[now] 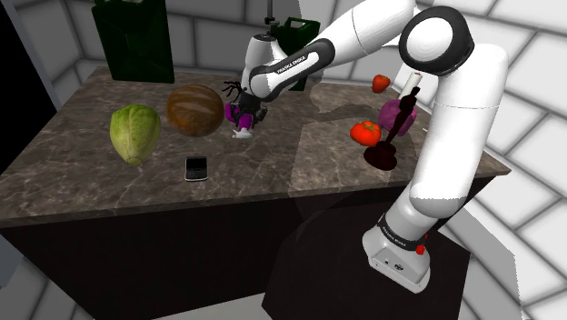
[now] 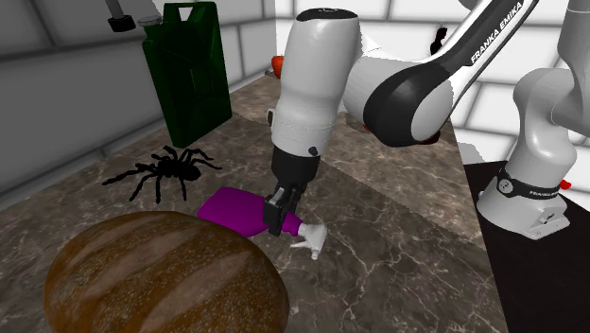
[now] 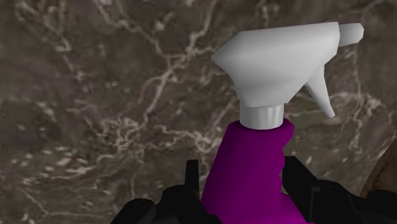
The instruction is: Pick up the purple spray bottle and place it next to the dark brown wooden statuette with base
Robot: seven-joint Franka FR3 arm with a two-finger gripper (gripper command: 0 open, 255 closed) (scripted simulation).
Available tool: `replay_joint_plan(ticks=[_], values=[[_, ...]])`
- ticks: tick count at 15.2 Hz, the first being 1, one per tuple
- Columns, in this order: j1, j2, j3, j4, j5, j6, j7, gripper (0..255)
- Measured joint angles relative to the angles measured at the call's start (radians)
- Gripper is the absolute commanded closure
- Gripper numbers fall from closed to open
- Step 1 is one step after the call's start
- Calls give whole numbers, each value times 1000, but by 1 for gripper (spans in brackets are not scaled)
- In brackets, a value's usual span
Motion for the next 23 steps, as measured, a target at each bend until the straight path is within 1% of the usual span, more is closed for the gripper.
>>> replay_joint_plan(ticks=[8, 14, 23], values=[[0, -3, 1, 1, 1, -5, 0, 255], [-5, -43, 6, 19, 16, -64, -13, 255], [-8, -98, 13, 75, 35, -174, -30, 255]])
